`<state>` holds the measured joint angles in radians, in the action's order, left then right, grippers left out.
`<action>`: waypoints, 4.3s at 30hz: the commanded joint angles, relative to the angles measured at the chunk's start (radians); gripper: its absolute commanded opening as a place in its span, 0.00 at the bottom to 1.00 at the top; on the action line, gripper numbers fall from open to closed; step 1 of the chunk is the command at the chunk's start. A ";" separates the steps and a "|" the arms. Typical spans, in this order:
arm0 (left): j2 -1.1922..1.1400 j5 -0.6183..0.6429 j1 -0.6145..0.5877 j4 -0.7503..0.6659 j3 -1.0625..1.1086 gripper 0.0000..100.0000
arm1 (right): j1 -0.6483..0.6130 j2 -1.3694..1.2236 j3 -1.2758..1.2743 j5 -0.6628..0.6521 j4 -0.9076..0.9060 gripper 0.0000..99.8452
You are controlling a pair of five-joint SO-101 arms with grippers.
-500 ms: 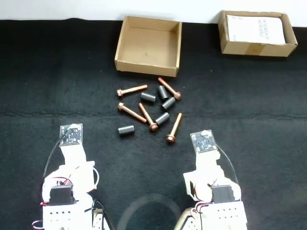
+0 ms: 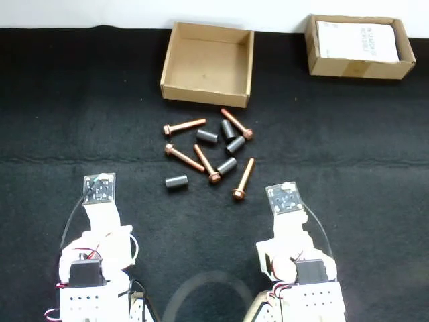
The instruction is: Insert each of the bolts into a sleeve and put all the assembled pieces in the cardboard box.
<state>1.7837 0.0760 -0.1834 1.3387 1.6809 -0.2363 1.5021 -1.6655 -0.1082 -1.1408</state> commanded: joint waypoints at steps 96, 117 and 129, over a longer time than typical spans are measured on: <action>0.018 -0.060 0.166 -0.252 -0.073 0.11 | -0.013 0.004 -0.068 0.003 0.010 0.03; -0.573 -0.247 0.062 0.385 -1.112 0.34 | -0.013 0.004 -0.068 0.003 0.010 0.03; -0.743 -0.244 0.084 0.446 -1.156 0.34 | -0.013 0.004 -0.068 0.003 0.010 0.03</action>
<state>1.0518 -0.1634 -0.1312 1.7776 0.4718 -0.2363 1.5021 -1.6655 -0.1082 -1.1408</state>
